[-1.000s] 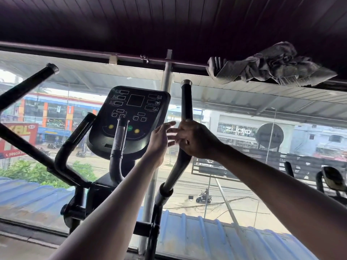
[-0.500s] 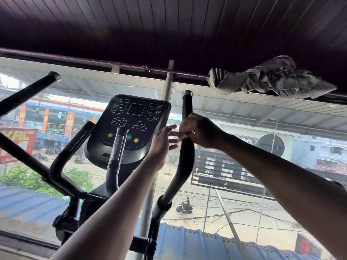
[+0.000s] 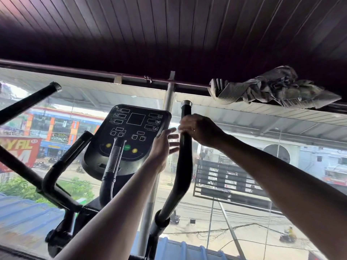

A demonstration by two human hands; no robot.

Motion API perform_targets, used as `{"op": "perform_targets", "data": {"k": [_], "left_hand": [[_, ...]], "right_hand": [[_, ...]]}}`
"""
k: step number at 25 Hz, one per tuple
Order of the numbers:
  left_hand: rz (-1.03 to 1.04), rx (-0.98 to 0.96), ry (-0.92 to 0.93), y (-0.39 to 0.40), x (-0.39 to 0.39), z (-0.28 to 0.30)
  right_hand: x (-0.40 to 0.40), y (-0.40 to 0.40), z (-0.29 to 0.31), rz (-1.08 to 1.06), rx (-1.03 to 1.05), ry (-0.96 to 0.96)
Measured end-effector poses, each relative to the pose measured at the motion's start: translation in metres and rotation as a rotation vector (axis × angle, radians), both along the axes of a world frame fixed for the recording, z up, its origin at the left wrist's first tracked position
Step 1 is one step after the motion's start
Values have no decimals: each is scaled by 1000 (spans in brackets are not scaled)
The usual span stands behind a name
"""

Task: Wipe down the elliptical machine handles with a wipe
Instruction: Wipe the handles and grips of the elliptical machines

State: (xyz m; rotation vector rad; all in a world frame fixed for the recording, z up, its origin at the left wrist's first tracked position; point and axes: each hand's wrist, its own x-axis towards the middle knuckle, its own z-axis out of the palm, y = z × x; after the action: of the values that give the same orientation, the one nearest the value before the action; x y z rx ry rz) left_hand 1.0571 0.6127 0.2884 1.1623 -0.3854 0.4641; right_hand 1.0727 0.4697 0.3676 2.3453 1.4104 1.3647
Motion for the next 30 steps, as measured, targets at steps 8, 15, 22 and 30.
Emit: {"op": "perform_targets", "data": {"k": [8,15,22,30], "left_hand": [[-19,-41,5,-8,-5,3],[20,-45,-27,-13,-20,-33],[175,-89,24,-11,-28,-89],[278,-83,55,-11,-38,-129]], "right_hand": [[23,18,-8,-112,122,-120],[-47,-5,-94,80,163,-54],[-66,-6,-180,90,485,-78],[-62,10,-227,35,591,31]]}}
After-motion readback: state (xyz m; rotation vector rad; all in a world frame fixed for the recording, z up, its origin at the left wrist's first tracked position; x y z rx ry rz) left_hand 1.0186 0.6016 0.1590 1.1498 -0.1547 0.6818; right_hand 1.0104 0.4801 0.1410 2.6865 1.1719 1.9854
